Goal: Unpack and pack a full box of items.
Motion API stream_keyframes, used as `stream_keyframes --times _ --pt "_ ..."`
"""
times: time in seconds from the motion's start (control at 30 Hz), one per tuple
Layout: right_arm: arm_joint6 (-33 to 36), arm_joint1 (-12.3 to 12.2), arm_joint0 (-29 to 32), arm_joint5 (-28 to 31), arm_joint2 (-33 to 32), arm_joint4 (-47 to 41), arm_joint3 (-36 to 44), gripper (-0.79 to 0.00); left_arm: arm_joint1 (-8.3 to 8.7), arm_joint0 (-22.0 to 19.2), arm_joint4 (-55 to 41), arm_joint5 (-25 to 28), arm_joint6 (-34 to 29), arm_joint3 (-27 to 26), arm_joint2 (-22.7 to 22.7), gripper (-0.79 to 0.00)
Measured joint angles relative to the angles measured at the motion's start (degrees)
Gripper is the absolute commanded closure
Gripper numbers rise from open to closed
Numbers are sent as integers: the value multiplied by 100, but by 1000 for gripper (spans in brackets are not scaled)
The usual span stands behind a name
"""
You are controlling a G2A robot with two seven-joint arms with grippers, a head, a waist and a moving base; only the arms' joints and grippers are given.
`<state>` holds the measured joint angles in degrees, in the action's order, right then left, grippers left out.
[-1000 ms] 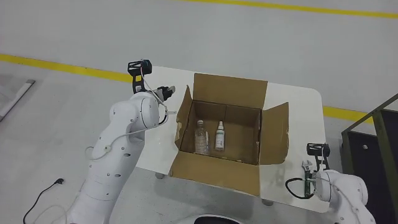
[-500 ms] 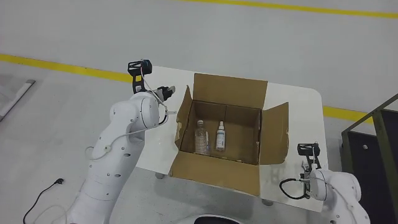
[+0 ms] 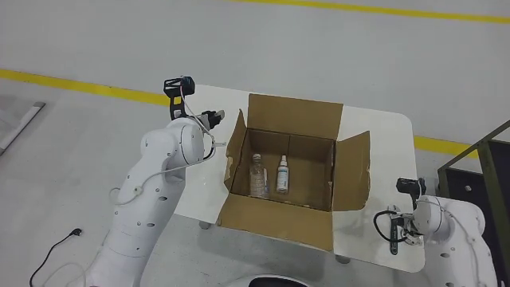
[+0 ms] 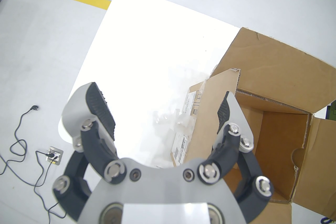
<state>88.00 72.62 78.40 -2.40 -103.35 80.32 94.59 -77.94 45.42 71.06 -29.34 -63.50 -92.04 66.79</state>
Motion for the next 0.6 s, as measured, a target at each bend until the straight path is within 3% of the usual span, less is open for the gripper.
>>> stream_keyframes --times 0.1,0.3,0.6 --pt "0 -12 -21 -16 19 -33 -102 -292 0 0 0 0 0 0 0 -785" --pt "-11 -23 12 -55 104 -62 -131 -329 0 0 0 0 0 0 0 -785" --pt "-229 -35 82 -125 156 -165 -279 -323 0 0 0 0 0 0 0 -785"
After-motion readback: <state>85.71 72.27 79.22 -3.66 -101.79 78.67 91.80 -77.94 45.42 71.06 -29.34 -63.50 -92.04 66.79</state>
